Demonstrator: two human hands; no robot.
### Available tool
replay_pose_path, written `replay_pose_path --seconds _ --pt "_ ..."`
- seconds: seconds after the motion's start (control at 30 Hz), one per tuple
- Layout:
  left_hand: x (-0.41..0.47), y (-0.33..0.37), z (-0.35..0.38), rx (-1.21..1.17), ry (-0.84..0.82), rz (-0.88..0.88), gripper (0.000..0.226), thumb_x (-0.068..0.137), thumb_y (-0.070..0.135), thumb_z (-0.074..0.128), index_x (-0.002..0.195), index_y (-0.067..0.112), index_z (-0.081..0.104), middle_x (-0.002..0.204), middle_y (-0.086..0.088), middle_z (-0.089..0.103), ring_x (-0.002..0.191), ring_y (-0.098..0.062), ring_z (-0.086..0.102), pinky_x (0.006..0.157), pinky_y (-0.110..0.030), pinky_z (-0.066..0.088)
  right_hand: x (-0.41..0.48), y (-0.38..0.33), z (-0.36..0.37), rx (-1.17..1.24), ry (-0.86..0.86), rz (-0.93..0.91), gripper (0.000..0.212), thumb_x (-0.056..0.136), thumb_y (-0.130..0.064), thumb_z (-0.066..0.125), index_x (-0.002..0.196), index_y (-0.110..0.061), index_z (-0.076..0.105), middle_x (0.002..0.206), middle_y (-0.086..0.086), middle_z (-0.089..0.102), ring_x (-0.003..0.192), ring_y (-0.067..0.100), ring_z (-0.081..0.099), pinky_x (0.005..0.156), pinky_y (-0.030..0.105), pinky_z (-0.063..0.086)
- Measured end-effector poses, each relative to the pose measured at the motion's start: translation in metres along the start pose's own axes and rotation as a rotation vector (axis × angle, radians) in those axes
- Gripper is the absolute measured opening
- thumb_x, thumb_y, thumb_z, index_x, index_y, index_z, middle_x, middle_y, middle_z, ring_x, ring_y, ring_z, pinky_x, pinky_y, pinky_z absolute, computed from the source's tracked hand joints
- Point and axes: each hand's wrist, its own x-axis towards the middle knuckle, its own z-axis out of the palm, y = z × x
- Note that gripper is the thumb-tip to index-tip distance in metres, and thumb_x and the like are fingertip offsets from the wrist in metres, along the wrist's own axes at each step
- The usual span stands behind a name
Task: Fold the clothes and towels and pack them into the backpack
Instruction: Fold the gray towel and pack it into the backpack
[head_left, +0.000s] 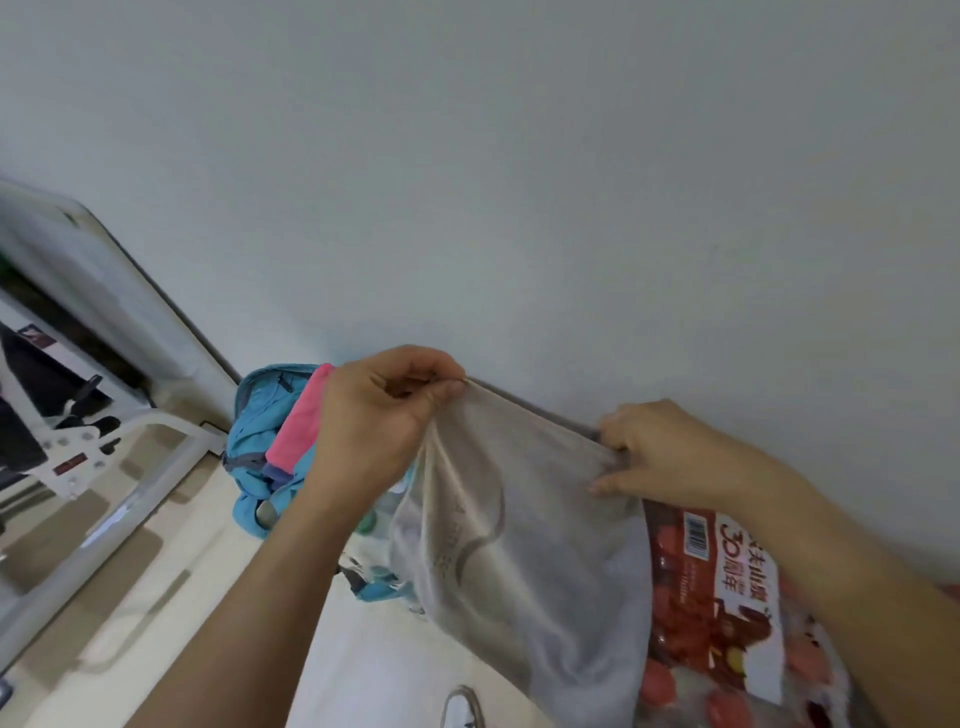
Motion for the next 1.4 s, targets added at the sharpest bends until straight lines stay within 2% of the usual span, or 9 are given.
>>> replay_pose_path --seconds 0.2,0.4,0.53,0.63,0.73,0.83,0.93,1.17,1.4 --pt "-0.019 0.025 -0.033 0.1 0.175 0.041 0.029 0.077 -0.003 0.072 0.072 0.025 0.068 0.068 0.022 0.069 0.065 0.003 0.063 0.07 -0.01 0.051 -0.064 0.033 -0.024 -0.111 0.076 0.062 0.031 0.08 -0.061 0.059 0.07 -0.031 0.054 0.087 -0.01 0.061 0.084 0.009 0.054 0.079 0.034 0.046" --pt "-0.048 0.061 -0.04 0.073 0.287 0.119 0.028 0.076 -0.005 0.072 0.074 0.022 0.068 0.068 0.02 0.069 0.068 0.002 0.064 0.079 -0.016 0.054 -0.124 0.028 -0.062 0.367 0.433 0.113 0.023 0.072 -0.039 0.074 0.067 -0.018 0.07 0.074 -0.01 0.067 0.068 -0.001 0.058 0.063 0.012 0.039" --pt "-0.061 0.087 -0.031 -0.022 0.268 0.191 0.038 0.075 -0.01 0.071 0.067 0.028 0.071 0.067 0.015 0.07 0.067 -0.002 0.064 0.074 -0.018 0.054 -0.161 0.019 -0.082 0.593 0.68 0.218 0.013 0.07 -0.02 0.082 0.069 -0.014 0.07 0.067 -0.006 0.067 0.058 0.006 0.058 0.058 0.018 0.045" --pt "-0.069 0.102 -0.022 -0.116 0.158 0.227 0.046 0.076 -0.014 0.067 0.065 0.03 0.073 0.067 0.011 0.07 0.067 -0.004 0.063 0.071 -0.018 0.054 -0.188 0.01 -0.095 0.727 0.865 0.267 0.012 0.073 -0.002 0.078 0.075 -0.006 0.066 0.057 -0.006 0.065 0.049 0.006 0.057 0.049 0.015 0.048" --pt "-0.076 0.109 -0.009 -0.14 -0.034 0.261 0.046 0.075 -0.017 0.063 0.063 0.027 0.071 0.068 0.009 0.067 0.069 -0.007 0.061 0.067 -0.017 0.048 -0.206 0.002 -0.107 0.769 1.11 0.316 0.031 0.075 0.011 0.07 0.073 -0.018 0.061 0.064 -0.011 0.064 0.057 0.006 0.062 0.059 0.02 0.056" --pt "-0.089 0.109 0.005 -0.167 -0.296 0.293 0.037 0.069 -0.007 0.059 0.062 0.027 0.072 0.076 0.004 0.066 0.075 -0.01 0.061 0.067 -0.021 0.047 -0.215 -0.003 -0.116 0.6 1.389 0.432 0.039 0.072 0.002 0.073 0.084 -0.032 0.059 0.08 -0.005 0.064 0.071 0.014 0.066 0.072 0.031 0.056" --pt "-0.113 0.091 0.023 -0.196 -0.501 0.276 0.037 0.075 -0.003 0.061 0.065 0.029 0.074 0.08 0.006 0.064 0.075 -0.009 0.062 0.065 -0.02 0.045 -0.205 -0.021 -0.129 0.356 1.524 0.498 0.03 0.073 -0.011 0.066 0.099 -0.025 0.065 0.088 0.003 0.066 0.081 0.021 0.065 0.078 0.036 0.052" --pt "-0.159 0.006 0.059 -0.229 -0.618 -0.041 0.051 0.072 -0.012 0.06 0.066 0.037 0.074 0.076 0.012 0.062 0.073 -0.002 0.059 0.067 -0.014 0.043 -0.084 -0.036 -0.097 -0.007 1.113 0.454 0.016 0.078 -0.001 0.06 0.09 -0.006 0.07 0.094 0.017 0.066 0.092 0.034 0.059 0.08 0.029 0.037" --pt "-0.171 -0.072 0.044 -0.355 -0.327 -0.59 0.037 0.076 -0.011 0.064 0.069 0.023 0.078 0.078 -0.007 0.071 0.062 -0.008 0.056 0.061 -0.019 0.044 0.03 -0.016 0.016 0.099 0.705 0.332 0.013 0.084 -0.002 0.059 0.092 -0.005 0.069 0.093 0.015 0.065 0.09 0.031 0.059 0.078 0.028 0.037"
